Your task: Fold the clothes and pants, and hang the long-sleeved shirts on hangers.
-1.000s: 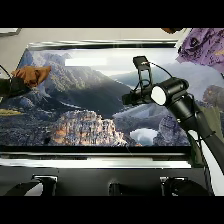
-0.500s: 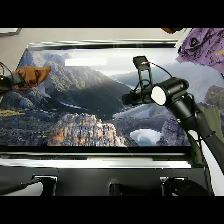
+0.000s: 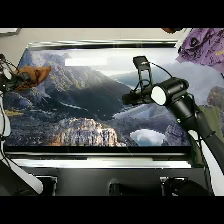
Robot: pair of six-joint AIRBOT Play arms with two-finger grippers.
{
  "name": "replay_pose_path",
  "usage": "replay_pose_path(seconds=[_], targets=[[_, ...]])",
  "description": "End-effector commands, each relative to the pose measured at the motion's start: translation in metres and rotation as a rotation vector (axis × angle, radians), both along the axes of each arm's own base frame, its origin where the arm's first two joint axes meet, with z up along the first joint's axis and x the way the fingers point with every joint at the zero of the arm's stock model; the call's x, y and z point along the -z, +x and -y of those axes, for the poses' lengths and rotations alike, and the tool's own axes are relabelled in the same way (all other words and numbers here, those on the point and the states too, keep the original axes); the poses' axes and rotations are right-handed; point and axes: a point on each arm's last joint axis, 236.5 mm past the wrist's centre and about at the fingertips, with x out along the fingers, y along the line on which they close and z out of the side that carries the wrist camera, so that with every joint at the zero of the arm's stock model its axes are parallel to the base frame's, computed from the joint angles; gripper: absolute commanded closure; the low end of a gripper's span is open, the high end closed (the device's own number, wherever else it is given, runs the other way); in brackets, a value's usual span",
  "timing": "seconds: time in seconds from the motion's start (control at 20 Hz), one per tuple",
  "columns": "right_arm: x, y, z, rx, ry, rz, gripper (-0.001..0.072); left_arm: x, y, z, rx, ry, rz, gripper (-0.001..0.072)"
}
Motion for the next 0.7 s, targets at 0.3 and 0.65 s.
replay_pose_path(seconds=[0.3,0.65], targets=[[-0.001,0.0,0.0,-0.001,0.001,0.001,0.0683,0.052,0.039,-0.018,-0.046,-0.029,0.162,0.0246],[-0.001,0.0,0.0,-0.001,0.001,0.001,0.0683,-0.01,0.006,-0.006,-0.076,-0.073,0.071,0.0698]])
